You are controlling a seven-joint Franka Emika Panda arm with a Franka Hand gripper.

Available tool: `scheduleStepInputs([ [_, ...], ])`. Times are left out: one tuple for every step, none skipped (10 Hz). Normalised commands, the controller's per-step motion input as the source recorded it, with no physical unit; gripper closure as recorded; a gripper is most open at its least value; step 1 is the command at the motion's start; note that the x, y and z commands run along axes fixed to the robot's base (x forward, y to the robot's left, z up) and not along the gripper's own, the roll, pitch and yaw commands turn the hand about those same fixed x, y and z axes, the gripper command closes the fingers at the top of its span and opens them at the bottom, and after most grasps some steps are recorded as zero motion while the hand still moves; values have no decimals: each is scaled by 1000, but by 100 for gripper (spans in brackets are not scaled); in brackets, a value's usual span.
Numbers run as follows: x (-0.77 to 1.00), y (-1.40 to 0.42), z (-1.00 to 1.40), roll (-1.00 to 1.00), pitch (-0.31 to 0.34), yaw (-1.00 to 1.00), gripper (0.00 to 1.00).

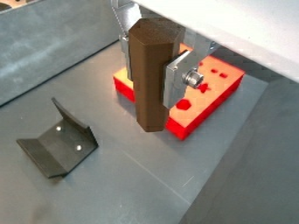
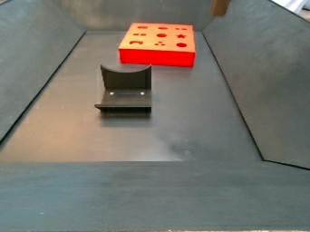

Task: Pick up the hexagon object. Move up. Move to above the board. Insert the hexagon object.
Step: Move to above the board.

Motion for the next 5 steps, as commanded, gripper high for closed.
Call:
scheduleStepInputs([
  [28,-135,1000,-20,88,24,100],
  [28,-116,1000,-23,86,23,100],
  [24,-94,932,-27,88,21,100],
  [19,-70,767,-26,87,23,100],
  [14,-46,553,-20,86,26,100],
])
